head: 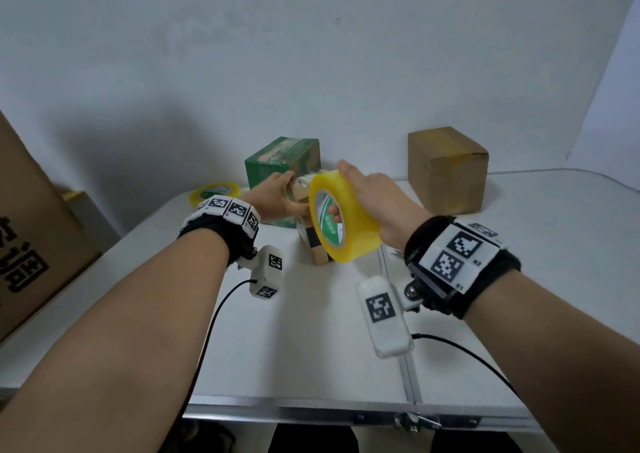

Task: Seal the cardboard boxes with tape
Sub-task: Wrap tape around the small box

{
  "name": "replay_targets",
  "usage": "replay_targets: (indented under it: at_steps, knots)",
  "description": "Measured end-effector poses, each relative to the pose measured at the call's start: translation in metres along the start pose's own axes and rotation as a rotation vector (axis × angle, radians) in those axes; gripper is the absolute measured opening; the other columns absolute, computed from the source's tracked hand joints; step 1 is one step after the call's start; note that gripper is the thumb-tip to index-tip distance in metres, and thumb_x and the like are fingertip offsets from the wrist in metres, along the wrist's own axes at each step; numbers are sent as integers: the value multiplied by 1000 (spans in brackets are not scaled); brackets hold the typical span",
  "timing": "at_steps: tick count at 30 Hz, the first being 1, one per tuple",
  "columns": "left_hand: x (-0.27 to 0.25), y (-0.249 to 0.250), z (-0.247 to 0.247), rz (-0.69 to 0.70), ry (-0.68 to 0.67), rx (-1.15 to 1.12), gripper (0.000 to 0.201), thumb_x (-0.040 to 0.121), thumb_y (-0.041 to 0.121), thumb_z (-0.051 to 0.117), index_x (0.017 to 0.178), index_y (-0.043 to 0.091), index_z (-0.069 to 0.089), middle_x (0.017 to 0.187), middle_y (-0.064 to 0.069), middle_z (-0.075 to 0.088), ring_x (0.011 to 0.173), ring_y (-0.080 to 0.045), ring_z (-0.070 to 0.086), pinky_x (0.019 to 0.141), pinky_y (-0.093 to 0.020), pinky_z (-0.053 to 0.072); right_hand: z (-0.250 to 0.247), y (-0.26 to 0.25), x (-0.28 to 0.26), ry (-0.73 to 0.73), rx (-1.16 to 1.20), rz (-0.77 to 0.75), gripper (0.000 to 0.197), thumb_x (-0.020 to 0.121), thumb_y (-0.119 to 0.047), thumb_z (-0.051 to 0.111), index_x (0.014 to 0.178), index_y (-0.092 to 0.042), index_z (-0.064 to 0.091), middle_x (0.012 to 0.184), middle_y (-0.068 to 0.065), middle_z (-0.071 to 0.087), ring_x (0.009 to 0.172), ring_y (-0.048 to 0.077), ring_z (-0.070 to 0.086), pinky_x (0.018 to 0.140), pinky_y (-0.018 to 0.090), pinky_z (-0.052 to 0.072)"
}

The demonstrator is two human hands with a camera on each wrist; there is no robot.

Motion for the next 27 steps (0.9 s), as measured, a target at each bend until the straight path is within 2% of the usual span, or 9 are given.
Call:
replay_targets:
  at_steps: [1, 3, 5, 10, 14, 16, 19, 22, 27]
  knots:
    - [1, 3, 1, 10, -2, 9, 91, 75, 58, 73, 142, 7, 37, 133, -12, 46, 122, -29, 49, 101, -38, 40, -3, 3, -2, 12, -5, 10, 53, 96, -55, 49, 101, -5, 65, 70, 5, 74, 65, 15, 71, 75, 25, 59]
    - [3, 9, 3, 22, -14, 37, 93, 78, 55, 71, 147, 7, 31, 140, -13, 41, 127, -30, 45, 105, -39, 38, -11, 3, -11, 26, -30, 16, 44, 99, -49, 47, 82, -11, 60, 47, -5, 65, 42, 5, 62, 43, 11, 47]
    - [6, 12, 4, 37, -12, 56, 98, 78, 57, 70, 150, 7, 26, 144, -14, 38, 130, -29, 43, 108, -40, 36, -16, 2, -19, 25, -47, 2, 42, 100, -46, 46, 77, -12, 56, 40, -8, 60, 34, 3, 56, 34, 10, 38]
    - [7, 13, 6, 54, -3, 73, 100, 78, 58, 68, 152, 7, 23, 147, -13, 36, 132, -29, 41, 110, -38, 34, -13, 5, -29, -9, -75, 35, 54, 99, -48, 46, 90, 0, 69, 60, 4, 70, 46, 10, 63, 52, 16, 49]
    - [7, 13, 5, 63, 8, 73, 101, 77, 58, 69, 152, 8, 23, 147, -12, 36, 132, -27, 41, 110, -37, 34, -18, 0, -33, 41, -131, -8, 46, 100, -46, 46, 72, -11, 56, 48, -4, 60, 31, 0, 53, 35, 9, 37]
    - [7, 13, 6, 62, 9, 76, 102, 76, 60, 69, 152, 9, 23, 147, -11, 36, 131, -27, 41, 108, -37, 35, -17, -10, -30, 18, -123, -7, 47, 100, -46, 46, 87, -4, 62, 50, -2, 65, 39, 5, 59, 47, 12, 47]
    - [7, 14, 6, 65, -3, 71, 103, 73, 65, 68, 151, 14, 26, 146, -8, 36, 130, -25, 42, 107, -37, 37, -16, -35, -21, 12, -98, -38, 54, 99, -48, 46, 107, 3, 62, 68, 9, 74, 54, 16, 66, 73, 28, 58]
    - [5, 13, 6, 52, -23, 65, 106, 73, 66, 69, 153, 16, 20, 150, -5, 32, 135, -24, 38, 110, -38, 34, -14, -56, -13, 3, -101, -80, 52, 99, -48, 46, 102, 1, 63, 76, 13, 75, 55, 17, 66, 68, 26, 57]
    - [4, 11, 7, 42, -7, 63, 104, 74, 64, 69, 152, 14, 23, 149, -7, 33, 133, -24, 40, 108, -37, 35, -14, -42, -19, -9, -151, -36, 56, 100, -47, 45, 115, 6, 59, 75, 13, 75, 53, 15, 65, 61, 22, 54]
Point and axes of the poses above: each hand's wrist, its own x-axis towards the middle knuckle, its own z-axis out of the palm, y = z × x, the point moved 8 cm from there along x, towards the middle knuckle
